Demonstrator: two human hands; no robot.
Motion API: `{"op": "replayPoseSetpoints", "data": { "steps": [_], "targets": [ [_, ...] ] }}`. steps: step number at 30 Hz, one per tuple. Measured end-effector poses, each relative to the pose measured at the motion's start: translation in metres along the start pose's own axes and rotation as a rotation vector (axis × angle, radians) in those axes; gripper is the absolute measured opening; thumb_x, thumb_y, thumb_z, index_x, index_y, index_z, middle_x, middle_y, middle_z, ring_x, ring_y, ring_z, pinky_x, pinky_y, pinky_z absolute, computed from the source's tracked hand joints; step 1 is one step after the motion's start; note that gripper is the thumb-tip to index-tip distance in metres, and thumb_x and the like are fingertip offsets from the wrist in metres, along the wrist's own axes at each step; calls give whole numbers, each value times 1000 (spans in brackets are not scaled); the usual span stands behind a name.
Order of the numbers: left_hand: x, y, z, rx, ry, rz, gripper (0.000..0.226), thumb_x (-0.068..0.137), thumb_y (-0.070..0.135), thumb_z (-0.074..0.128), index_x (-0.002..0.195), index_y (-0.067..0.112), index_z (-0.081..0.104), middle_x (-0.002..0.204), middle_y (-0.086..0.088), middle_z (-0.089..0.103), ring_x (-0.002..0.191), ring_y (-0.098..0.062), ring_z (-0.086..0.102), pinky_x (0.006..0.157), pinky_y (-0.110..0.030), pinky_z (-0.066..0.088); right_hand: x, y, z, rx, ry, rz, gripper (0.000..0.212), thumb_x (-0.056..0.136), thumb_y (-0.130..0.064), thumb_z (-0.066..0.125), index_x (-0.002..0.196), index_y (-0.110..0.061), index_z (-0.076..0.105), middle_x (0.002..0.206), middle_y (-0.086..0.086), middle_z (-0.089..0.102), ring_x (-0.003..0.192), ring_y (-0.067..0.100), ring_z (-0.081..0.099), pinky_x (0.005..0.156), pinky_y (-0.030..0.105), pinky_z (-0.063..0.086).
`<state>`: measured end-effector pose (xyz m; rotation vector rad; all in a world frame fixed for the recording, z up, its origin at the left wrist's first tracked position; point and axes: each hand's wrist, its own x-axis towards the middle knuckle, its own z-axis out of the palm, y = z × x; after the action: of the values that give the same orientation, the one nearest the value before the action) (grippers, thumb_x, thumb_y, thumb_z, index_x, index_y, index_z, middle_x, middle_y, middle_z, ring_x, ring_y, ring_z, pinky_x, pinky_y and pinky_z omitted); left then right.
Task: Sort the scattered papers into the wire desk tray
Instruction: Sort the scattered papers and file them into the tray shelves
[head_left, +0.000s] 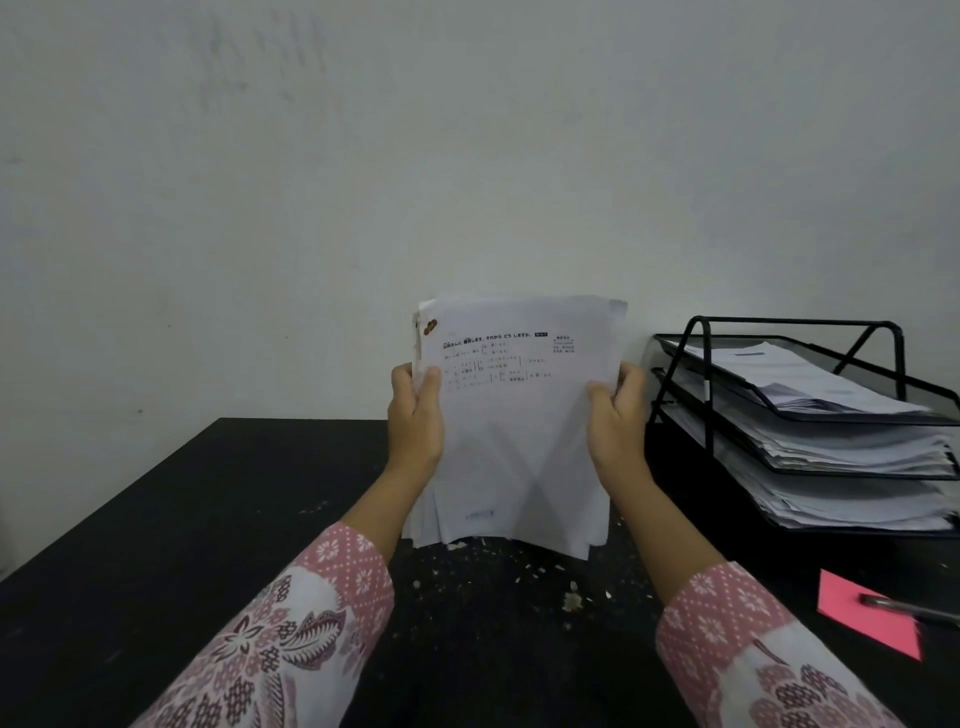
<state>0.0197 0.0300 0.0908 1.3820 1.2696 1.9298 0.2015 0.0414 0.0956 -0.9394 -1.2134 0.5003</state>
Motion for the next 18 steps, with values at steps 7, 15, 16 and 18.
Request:
{"op": "replayPoseSetpoints", "data": {
  "steps": [7, 15, 16, 18],
  "targets": [
    [-5, -7, 2, 46, 91, 73, 22, 101, 32, 37, 98, 12, 45, 84, 6, 57, 72, -11, 57, 60, -25, 50, -3, 0, -4, -71, 26, -43, 10, 97, -10, 39, 107, -12, 42, 84, -8, 48, 70, 3, 45, 54, 6, 38],
    [-13, -17, 7, 56, 68, 76, 10, 100, 20, 40, 99, 11, 44, 87, 5, 55, 72, -4, 54, 56, -13, 47, -12, 8, -2, -154, 4, -7, 10, 101, -14, 33, 99, -10, 42, 79, -5, 48, 68, 7, 45, 56, 18, 38],
    [-13, -16, 7, 41, 77, 82, 14, 101, 22, 39, 96, 10, 45, 83, 5, 54, 69, -7, 52, 57, -17, 47, -12, 8, -1, -156, 15, -21, 10, 101, -14, 32, 100, -11, 42, 81, -6, 48, 69, 5, 46, 57, 17, 38],
    [-12, -17, 7, 19, 72, 77, 21, 101, 27, 36, 95, 10, 45, 81, 3, 54, 68, -11, 51, 60, -27, 47, -12, 9, -3, -147, 23, -27, 9, 101, -17, 33, 100, -13, 41, 82, -6, 49, 70, 5, 47, 57, 19, 39]
  ]
}}
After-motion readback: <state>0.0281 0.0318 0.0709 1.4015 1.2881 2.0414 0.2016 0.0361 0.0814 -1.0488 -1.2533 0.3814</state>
